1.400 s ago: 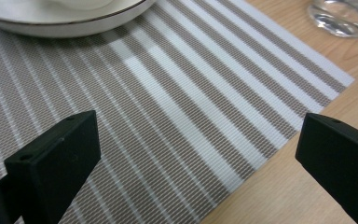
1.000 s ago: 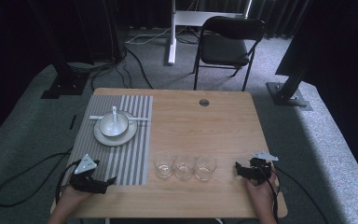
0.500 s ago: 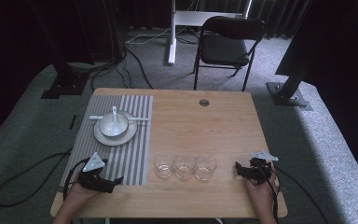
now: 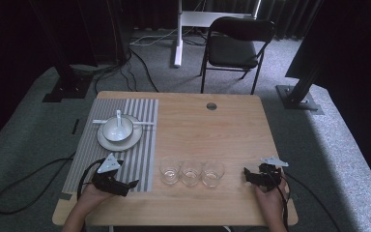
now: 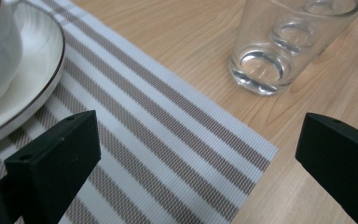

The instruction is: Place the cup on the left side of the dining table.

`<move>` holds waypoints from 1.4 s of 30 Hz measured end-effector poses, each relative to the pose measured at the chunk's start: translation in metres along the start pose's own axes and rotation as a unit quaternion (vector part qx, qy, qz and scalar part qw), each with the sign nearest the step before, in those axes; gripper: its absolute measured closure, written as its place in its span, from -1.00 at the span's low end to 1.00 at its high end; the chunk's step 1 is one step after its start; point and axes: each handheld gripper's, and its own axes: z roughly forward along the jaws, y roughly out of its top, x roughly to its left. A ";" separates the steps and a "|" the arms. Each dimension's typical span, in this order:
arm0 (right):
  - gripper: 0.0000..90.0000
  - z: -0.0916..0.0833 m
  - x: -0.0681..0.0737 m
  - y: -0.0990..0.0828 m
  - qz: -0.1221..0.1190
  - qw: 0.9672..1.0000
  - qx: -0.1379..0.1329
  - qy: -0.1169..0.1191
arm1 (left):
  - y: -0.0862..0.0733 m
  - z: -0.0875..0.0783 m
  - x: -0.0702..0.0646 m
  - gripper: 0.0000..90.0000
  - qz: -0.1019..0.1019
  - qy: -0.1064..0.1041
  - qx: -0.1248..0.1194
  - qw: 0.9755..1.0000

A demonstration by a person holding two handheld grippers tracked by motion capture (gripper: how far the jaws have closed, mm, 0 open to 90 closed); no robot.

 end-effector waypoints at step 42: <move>-0.74 0.000 0.000 0.000 0.000 1.000 0.000 0.000 | 0.064 0.041 -0.035 -0.99 0.063 -0.061 -0.012 0.996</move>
